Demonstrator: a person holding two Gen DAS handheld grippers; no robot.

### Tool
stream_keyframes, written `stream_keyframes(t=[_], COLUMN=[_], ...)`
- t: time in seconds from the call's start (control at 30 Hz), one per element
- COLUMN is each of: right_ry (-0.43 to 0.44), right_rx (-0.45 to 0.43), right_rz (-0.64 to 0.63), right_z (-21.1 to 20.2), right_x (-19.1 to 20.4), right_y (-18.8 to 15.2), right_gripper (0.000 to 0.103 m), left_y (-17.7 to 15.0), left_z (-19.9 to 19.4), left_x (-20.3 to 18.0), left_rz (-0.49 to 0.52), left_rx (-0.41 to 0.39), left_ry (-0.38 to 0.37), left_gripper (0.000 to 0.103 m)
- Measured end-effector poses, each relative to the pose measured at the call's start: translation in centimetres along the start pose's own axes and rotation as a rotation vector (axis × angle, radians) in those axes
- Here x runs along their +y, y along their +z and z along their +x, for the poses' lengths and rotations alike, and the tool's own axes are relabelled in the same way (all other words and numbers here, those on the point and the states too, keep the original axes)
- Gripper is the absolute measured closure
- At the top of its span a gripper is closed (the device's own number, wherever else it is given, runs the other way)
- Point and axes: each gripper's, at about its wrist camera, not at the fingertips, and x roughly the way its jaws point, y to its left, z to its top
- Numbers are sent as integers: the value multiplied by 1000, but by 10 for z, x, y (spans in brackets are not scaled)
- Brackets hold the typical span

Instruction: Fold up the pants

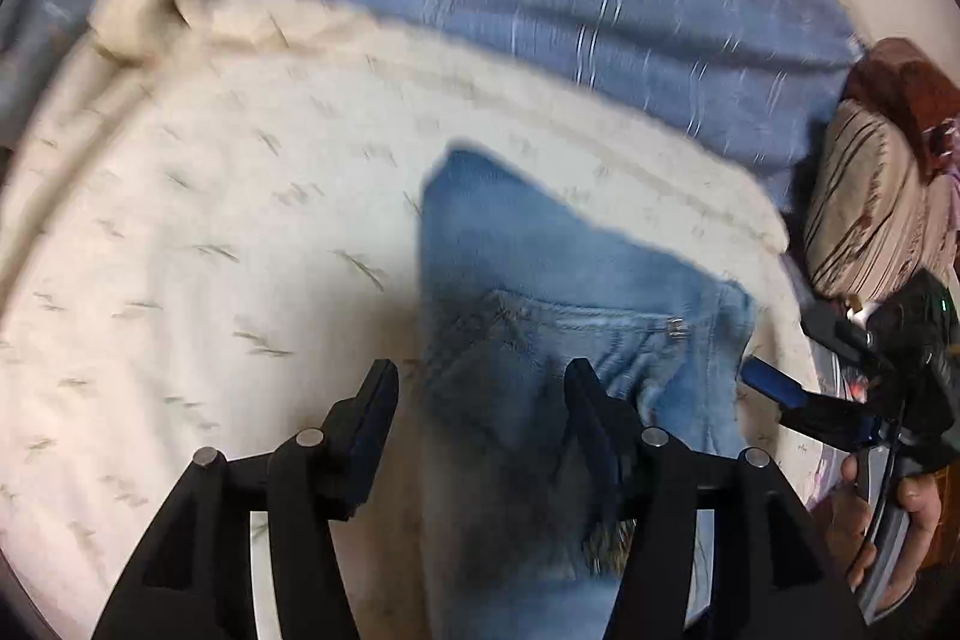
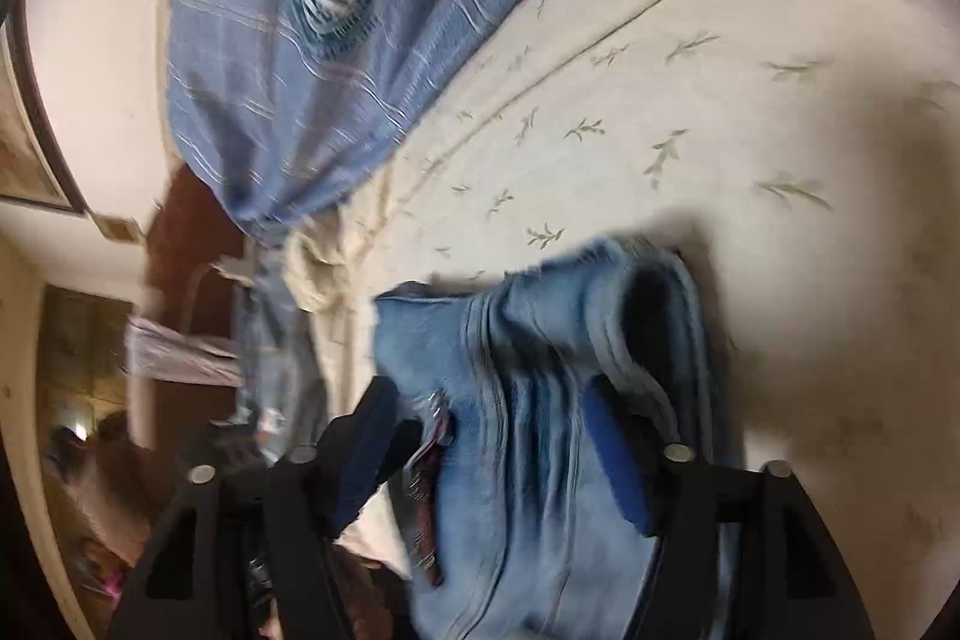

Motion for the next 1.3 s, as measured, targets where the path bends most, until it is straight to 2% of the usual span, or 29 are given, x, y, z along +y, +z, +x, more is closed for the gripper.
stream_keyframes(t=[0.07, 0.13, 0.17, 0.23, 0.3, 0.33, 0.37, 0.5, 0.53, 0.57, 0.6, 0.63, 0.7, 0.73, 0.77, 0.83, 0.87, 0.93, 1.0, 1.03, 1.1, 1.17, 1.23, 1.27, 1.3], right_ry=[-102, -123, -111, -88, -56, -83, -83, -74, -97, -99, -103, -129, -149, -190, -275, -209, -198, -241, -243, -199, -129, -50, -26, -60, -133], right_rx=[-70, -62, -39, 1, 49, 76, 83, 103, 121, 136, 150, 128, 73, 71, 100, 103, 100, 88, 26, -27, -46, -19, 24, 58, 88], right_rz=[-53, -32, -8, 39, 41, 50, 58, 86, 73, 73, 72, 45, -11, -26, -25, 61, 63, 6, -47, -72, -87, -75, -57, -47, 0], right_z=[-30, -39, -39, -32, -20, -13, -12, -11, -7, -5, -3, -6, -14, -12, 0, 3, -1, -11, -23, -31, -31, -13, 10, 28, 44], right_x=[-4, -19, -28, -40, -43, -44, -47, -49, -45, -44, -37, -28, -9, -10, -23, -41, -38, -19, 3, 18, 30, 37, 30, 19, 0], right_y=[-12, -18, -20, -26, -33, -38, -43, -51, -53, -54, -58, -59, -63, -63, -64, -63, -62, -59, -50, -42, -30, -11, -2, 4, 5], right_gripper=[16, 15, 15, 15, 15, 15, 15, 16, 22, 43, 54, 62, 69, 70, 70, 68, 59, 47, 46, 45, 37, 34, 34, 34, 34], left_y=[-10, -18, -21, -36, -49, -53, -56, -51, -51, -49, -49, -48, -47, -50, -53, -55, -54, -53, -53, -53, -52, -51, -49, -49, -48], left_z=[-27, -34, -30, -9, 20, 26, 29, 28, 30, 31, 32, 33, 36, 34, 32, 31, 31, 30, 30, 30, 30, 29, 29, 29, 29], left_x=[-6, -30, -41, -66, -75, -73, -72, -65, -63, -64, -64, -63, -61, -62, -63, -63, -61, -60, -60, -61, -60, -58, -56, -56, -55], left_rz=[68, 201, 279, 469, 591, 612, 621, 593, 600, 599, 593, 588, 579, 577, 586, 595, 584, 575, 572, 572, 571, 562, 553, 547, 536], left_rx=[-103, -164, -172, -175, -127, -114, -134, -144, -151, -153, -160, -166, -172, -172, -174, -189, -187, -183, -181, -181, -180, -176, -170, -167, -159], left_ry=[75, 165, 220, 396, 513, 538, 554, 540, 543, 545, 542, 538, 524, 517, 516, 523, 515, 506, 505, 506, 500, 487, 472, 465, 454], left_gripper=[34, 34, 34, 34, 34, 33, 33, 33, 33, 33, 33, 33, 33, 33, 33, 33, 33, 33, 33, 33, 33, 33, 33, 33, 33])
